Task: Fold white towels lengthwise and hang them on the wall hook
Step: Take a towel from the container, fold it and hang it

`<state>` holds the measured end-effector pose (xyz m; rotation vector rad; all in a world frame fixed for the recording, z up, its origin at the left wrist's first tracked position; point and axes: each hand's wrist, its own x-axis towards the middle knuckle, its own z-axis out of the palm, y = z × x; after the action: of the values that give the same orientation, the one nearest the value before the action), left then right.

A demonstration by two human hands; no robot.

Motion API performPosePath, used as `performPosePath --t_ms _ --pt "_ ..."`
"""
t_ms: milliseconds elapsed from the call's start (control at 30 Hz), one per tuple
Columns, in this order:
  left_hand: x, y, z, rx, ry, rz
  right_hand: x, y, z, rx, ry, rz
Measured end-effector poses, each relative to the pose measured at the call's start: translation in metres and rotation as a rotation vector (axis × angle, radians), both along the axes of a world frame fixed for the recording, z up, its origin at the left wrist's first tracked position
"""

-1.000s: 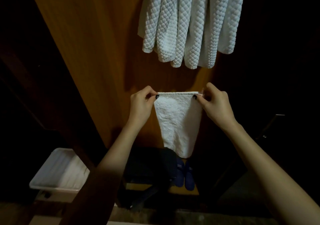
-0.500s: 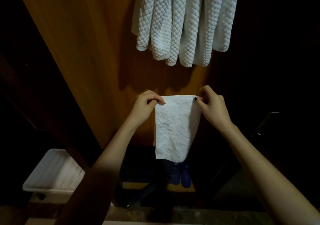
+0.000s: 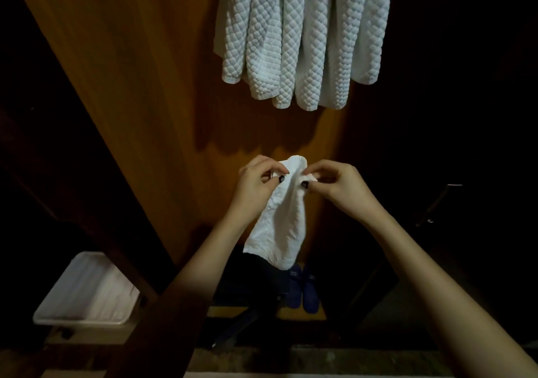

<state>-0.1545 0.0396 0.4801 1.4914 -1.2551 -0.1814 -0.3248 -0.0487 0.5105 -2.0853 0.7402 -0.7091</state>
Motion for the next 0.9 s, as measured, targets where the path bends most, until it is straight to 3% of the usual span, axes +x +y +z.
performPosePath --t_ms 100,300,467,667,900 --pt "-0.004 0.001 0.003 -0.041 0.065 0.000 0.000 0.002 0.009 0.116 0.042 0.149" --pt "-0.003 0.004 0.009 -0.088 0.258 -0.084 0.010 0.005 0.023 -0.250 0.072 0.044" --pt "-0.004 0.007 0.012 -0.126 0.307 -0.143 0.018 0.002 0.030 -0.360 0.131 0.034" --pt "-0.004 0.011 0.017 -0.119 0.458 -0.194 0.021 0.006 0.036 -0.380 0.092 0.035" --pt "-0.003 0.009 0.023 -0.182 0.414 -0.186 0.022 0.001 0.035 -0.317 -0.010 0.005"
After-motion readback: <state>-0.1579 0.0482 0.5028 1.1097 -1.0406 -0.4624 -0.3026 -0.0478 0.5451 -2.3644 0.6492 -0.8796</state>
